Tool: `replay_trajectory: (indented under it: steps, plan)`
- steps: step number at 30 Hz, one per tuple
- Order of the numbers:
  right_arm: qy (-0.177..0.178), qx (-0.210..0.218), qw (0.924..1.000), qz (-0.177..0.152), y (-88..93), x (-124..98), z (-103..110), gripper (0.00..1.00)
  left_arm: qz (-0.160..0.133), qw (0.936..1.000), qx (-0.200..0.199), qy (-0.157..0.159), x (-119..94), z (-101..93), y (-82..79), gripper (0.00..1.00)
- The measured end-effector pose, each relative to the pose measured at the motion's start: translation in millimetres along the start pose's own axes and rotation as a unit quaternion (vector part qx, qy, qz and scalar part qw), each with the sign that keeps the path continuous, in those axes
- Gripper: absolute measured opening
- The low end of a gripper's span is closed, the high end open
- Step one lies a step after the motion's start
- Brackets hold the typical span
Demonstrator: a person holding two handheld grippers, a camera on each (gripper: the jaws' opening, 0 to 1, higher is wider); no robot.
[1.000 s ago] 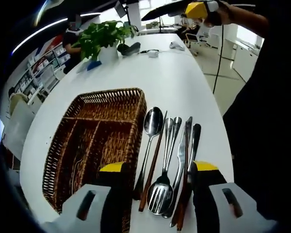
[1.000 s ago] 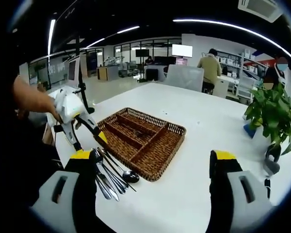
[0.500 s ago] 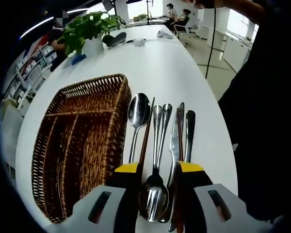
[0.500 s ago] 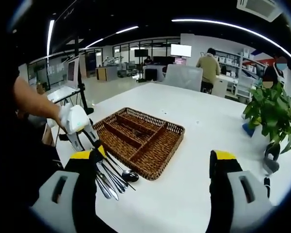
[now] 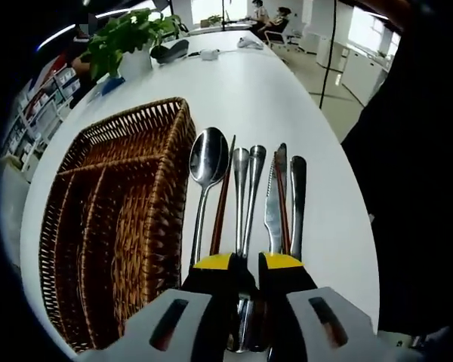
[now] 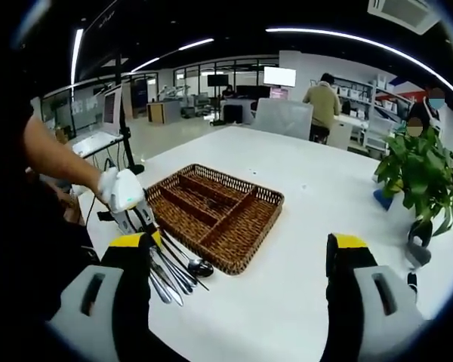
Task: Arrange the knives, forks, and spoons in their matching storage slots by inserting each utensil handle-first until every utensil is classified and aligned in the correct compartment
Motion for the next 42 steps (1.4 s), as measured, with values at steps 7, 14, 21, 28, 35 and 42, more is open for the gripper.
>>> replay_trajectory:
  steps: [7, 14, 21, 28, 35, 42]
  plan:
    - [0.003, -0.001, 1.0, 0.002, 0.8, -3, 0, 1.0, -0.006, 0.9996, 0.028, -0.007, -2, 1.3, -4.5, 0.05]
    - [0.004, 0.0, 1.0, 0.002, 0.4, -3, 0, 1.0, -0.003, 0.9992, 0.039, 0.004, -2, -0.3, -6.3, 0.04]
    - [0.005, -0.001, 1.0, 0.002, 0.6, -3, 1, 1.0, 0.008, 0.9987, 0.05, 0.011, -2, -2.5, -6.0, 0.07]
    - [0.005, 0.0, 1.0, 0.0, 0.5, -3, 3, 1.0, 0.014, 0.9976, 0.068, 0.0, -1, -2.6, -8.1, 0.05]
    - [0.007, 0.001, 1.0, -0.003, -0.4, -4, 3, 1.0, 0.02, 0.997, 0.075, 0.004, -2, -5.4, -8.8, 0.07]
    - [0.007, 0.0, 1.0, -0.002, 0.3, -3, 5, 1.0, 0.026, 0.9967, 0.077, 0.009, -3, -6.1, -10.5, 0.04]
Point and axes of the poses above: the point that each gripper's makers call its tool centre point, and the gripper's own axes: x roughly forward along the fingers, z roughly to its left, y roughly out of its underside, the point moved 9 cm from there along -x, roughly backward along the fingers, and after that the axes turned 7 degrees about z, right-handed, at the moved point
